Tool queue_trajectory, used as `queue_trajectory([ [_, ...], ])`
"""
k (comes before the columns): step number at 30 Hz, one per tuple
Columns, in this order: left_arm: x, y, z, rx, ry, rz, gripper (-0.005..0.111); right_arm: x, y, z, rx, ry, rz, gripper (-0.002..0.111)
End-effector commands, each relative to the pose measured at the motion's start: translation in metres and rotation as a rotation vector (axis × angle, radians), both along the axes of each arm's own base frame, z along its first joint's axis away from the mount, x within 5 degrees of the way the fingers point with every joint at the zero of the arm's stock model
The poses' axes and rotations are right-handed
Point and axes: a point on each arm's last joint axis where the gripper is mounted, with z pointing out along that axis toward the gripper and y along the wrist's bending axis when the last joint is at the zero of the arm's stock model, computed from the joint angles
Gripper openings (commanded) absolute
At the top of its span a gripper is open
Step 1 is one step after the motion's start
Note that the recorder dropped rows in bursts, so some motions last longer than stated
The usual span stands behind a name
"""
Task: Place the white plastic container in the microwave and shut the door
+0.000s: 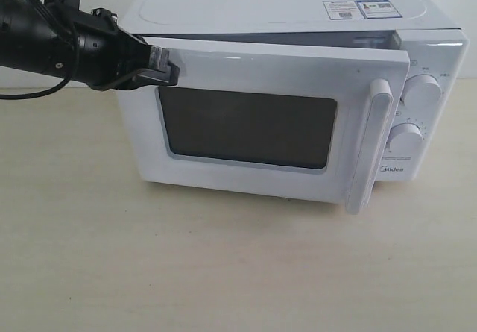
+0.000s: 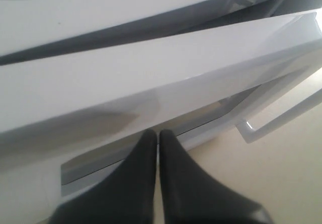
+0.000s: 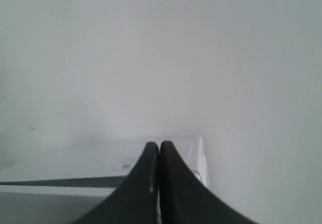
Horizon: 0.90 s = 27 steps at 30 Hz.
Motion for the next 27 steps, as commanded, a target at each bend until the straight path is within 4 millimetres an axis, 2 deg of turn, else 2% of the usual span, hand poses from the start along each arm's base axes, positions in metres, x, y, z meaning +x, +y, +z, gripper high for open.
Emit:
queue_trajectory([
  [1,0.000,-0.001,0.000,-0.004,0.006,-0.015,0.004,0.004,0.014,0.050,-0.104,-0.034,0.146,0.000],
  [3,-0.002,-0.001,0.001,-0.001,0.001,-0.020,0.004,0.019,0.024,0.061,-0.138,0.043,0.267,0.000],
  [6,-0.007,0.002,0.004,0.000,-0.010,-0.011,0.004,0.050,0.037,0.058,-0.212,0.241,0.407,0.000],
  [12,-0.025,0.013,0.003,0.014,-0.041,0.048,0.004,0.118,0.040,0.024,-0.167,0.565,0.434,0.000],
  [15,-0.033,0.019,-0.006,0.030,-0.030,0.075,0.004,0.139,0.048,0.014,-0.162,0.651,0.491,0.000],
  [18,-0.039,0.021,-0.012,0.032,-0.011,0.080,0.004,0.154,0.064,0.013,-0.199,0.687,0.502,0.000],
  [21,-0.042,0.022,-0.014,0.030,-0.002,0.086,0.004,0.161,0.082,0.019,-0.260,0.693,0.434,0.000],
  [27,-0.042,0.022,-0.014,0.030,-0.006,0.090,0.004,0.161,0.108,0.025,-0.350,0.697,0.149,0.000],
])
